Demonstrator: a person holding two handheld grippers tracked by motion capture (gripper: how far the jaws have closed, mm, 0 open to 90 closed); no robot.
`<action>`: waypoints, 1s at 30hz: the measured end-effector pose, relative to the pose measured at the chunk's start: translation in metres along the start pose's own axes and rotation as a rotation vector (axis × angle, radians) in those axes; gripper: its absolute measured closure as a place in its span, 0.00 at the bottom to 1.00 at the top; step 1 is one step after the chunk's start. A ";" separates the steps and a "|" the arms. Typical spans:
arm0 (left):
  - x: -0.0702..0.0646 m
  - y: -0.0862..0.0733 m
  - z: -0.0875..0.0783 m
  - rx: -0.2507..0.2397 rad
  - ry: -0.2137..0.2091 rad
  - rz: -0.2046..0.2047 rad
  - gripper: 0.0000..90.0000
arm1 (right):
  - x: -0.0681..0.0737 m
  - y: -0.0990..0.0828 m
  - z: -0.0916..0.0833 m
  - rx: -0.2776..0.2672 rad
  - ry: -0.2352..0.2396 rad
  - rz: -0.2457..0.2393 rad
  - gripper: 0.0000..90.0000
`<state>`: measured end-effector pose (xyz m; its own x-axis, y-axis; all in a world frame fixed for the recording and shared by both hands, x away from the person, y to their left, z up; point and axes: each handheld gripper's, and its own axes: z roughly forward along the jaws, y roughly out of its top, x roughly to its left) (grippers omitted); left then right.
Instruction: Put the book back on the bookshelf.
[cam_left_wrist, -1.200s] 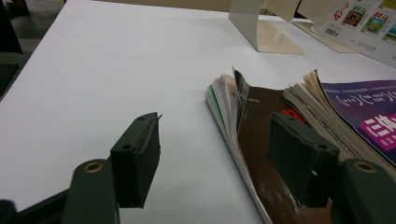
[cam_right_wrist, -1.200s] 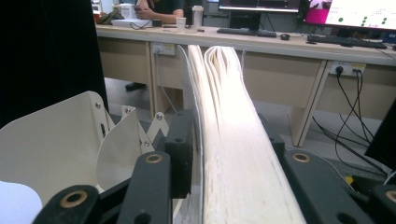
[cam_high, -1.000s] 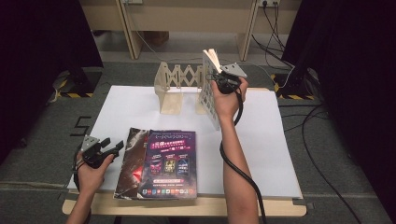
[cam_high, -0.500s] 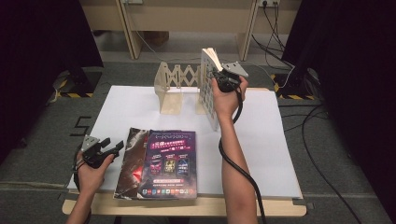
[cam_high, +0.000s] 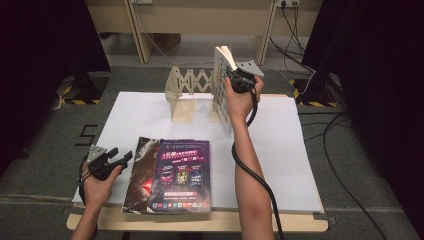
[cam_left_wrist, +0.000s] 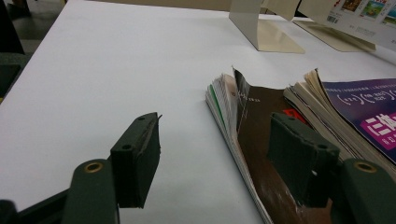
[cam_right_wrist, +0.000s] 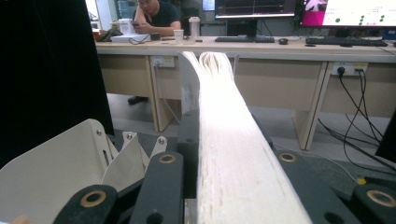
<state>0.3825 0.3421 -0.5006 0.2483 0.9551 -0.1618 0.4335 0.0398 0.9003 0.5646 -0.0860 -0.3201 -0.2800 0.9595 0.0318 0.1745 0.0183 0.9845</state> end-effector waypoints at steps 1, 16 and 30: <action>0.000 0.000 0.000 -0.001 -0.001 -0.002 0.38 | 0.001 0.000 0.001 0.002 -0.002 0.003 0.83; 0.000 0.000 0.001 0.003 -0.002 -0.002 0.38 | 0.000 -0.003 0.019 0.003 -0.010 0.000 0.83; 0.000 0.000 0.000 0.000 -0.004 -0.001 0.38 | -0.002 -0.011 0.024 -0.012 -0.024 -0.022 0.82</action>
<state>0.3829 0.3423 -0.5009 0.2512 0.9538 -0.1648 0.4335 0.0414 0.9002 0.5853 -0.0811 -0.3355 -0.2609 0.9653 0.0062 0.1568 0.0360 0.9870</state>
